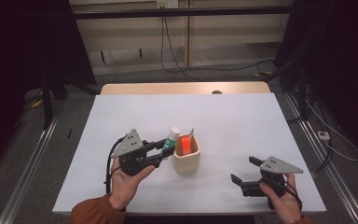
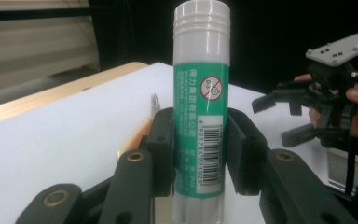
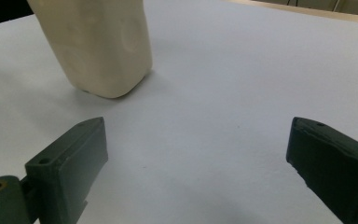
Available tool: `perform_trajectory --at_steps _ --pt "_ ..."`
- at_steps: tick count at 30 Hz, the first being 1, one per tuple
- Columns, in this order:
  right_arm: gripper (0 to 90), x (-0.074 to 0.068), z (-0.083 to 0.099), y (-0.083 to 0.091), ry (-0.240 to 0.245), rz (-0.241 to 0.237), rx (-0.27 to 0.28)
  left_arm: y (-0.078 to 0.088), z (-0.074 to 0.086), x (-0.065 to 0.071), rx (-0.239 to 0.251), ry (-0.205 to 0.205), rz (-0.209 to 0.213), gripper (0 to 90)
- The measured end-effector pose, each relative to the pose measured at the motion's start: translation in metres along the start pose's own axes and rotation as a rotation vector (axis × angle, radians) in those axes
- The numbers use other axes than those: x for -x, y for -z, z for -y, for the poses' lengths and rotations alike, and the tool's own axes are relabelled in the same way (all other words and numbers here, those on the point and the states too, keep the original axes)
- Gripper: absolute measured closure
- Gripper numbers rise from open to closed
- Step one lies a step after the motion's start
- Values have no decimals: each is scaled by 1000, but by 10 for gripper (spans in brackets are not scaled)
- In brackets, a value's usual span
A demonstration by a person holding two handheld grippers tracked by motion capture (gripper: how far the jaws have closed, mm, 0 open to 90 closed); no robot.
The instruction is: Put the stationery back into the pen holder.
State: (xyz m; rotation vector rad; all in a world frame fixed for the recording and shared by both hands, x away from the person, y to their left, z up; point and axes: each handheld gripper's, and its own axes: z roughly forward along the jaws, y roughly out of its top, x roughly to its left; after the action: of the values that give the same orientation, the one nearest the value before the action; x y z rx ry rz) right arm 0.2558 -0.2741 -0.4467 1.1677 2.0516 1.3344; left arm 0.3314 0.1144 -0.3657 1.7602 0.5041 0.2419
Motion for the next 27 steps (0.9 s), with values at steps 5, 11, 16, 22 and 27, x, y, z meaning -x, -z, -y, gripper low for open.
perform_trajectory --at_steps 5,11,16,22,27 --pt "49 3 2 0 -10 5 7 -10 -5 -6 20 0 -10 660" --pt "48 2 1 -1 -8 0 14 -27 -5 -15 44 29 -18 660" --pt "48 2 1 -1 -5 -4 15 -41 -3 -20 56 40 -20 660" --pt "48 2 1 -1 -5 -7 14 -53 9 -14 50 34 3 659" --pt "48 1 1 -2 -1 -12 11 -58 19 -11 36 38 14 659"
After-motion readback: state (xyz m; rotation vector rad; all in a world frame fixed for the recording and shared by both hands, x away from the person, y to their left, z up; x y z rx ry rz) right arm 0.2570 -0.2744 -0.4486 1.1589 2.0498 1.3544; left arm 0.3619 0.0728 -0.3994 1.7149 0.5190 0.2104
